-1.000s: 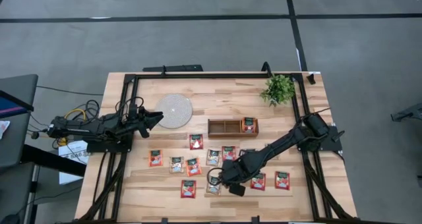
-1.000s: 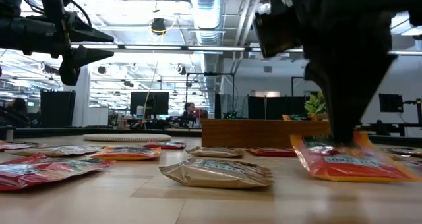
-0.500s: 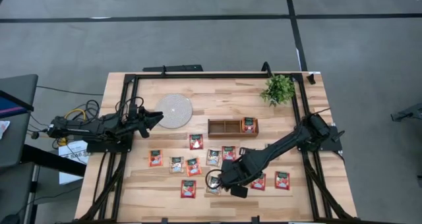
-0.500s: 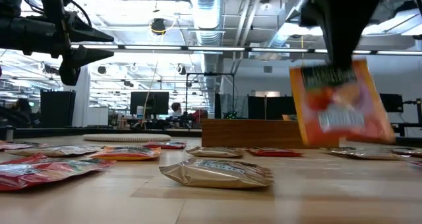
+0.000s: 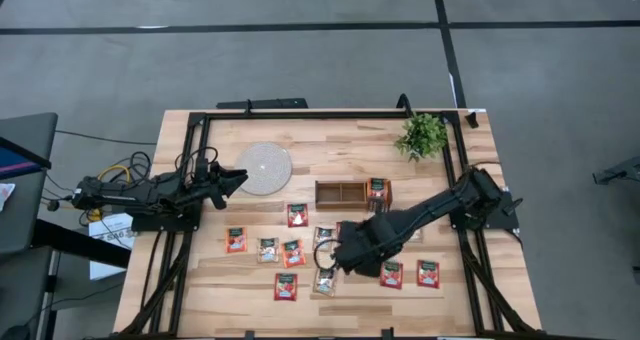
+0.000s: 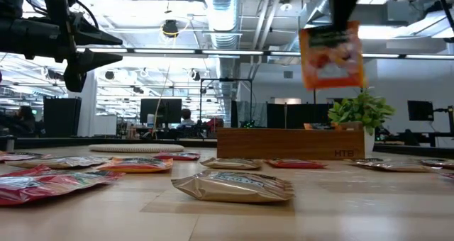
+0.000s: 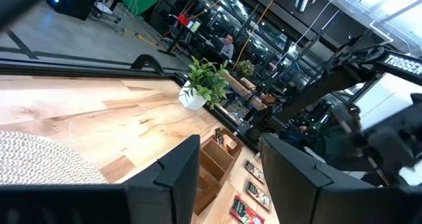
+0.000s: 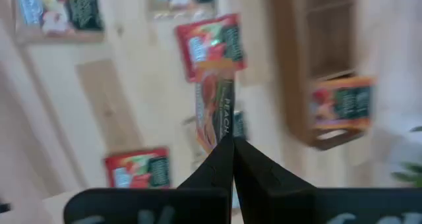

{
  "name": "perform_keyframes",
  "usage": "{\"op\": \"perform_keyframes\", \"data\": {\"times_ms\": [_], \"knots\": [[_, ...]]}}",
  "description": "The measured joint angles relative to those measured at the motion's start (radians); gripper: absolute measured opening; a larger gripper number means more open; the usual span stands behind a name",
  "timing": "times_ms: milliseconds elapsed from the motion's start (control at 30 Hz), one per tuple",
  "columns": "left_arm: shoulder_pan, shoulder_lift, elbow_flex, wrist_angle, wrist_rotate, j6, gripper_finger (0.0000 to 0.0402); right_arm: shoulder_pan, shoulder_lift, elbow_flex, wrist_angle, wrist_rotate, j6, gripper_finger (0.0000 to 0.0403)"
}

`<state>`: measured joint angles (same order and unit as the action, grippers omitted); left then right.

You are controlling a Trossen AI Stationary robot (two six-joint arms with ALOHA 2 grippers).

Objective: Pick & Place Tea
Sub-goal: Put the orange tea bag into the right section of the wooden organizer

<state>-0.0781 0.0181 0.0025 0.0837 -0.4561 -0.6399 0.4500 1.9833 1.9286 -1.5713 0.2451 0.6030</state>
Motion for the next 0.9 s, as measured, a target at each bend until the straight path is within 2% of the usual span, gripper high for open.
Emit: {"op": "perform_keyframes", "data": {"times_ms": [200, 567, 900], "knots": [[0.000, 0.001, 0.000, -0.001, 0.001, 0.000, 0.0151, -0.083, -0.036, -0.004, 0.000, 0.070, -0.112, 0.0000], [0.000, 0.002, 0.000, -0.001, 0.002, 0.000, 0.0151, -0.209, -0.071, -0.013, 0.001, 0.086, -0.272, 0.0000], [0.000, 0.002, 0.000, -0.001, 0.000, 0.020, 0.0151, -0.209, -0.199, -0.237, 0.001, 0.117, -0.237, 0.0000]]}}
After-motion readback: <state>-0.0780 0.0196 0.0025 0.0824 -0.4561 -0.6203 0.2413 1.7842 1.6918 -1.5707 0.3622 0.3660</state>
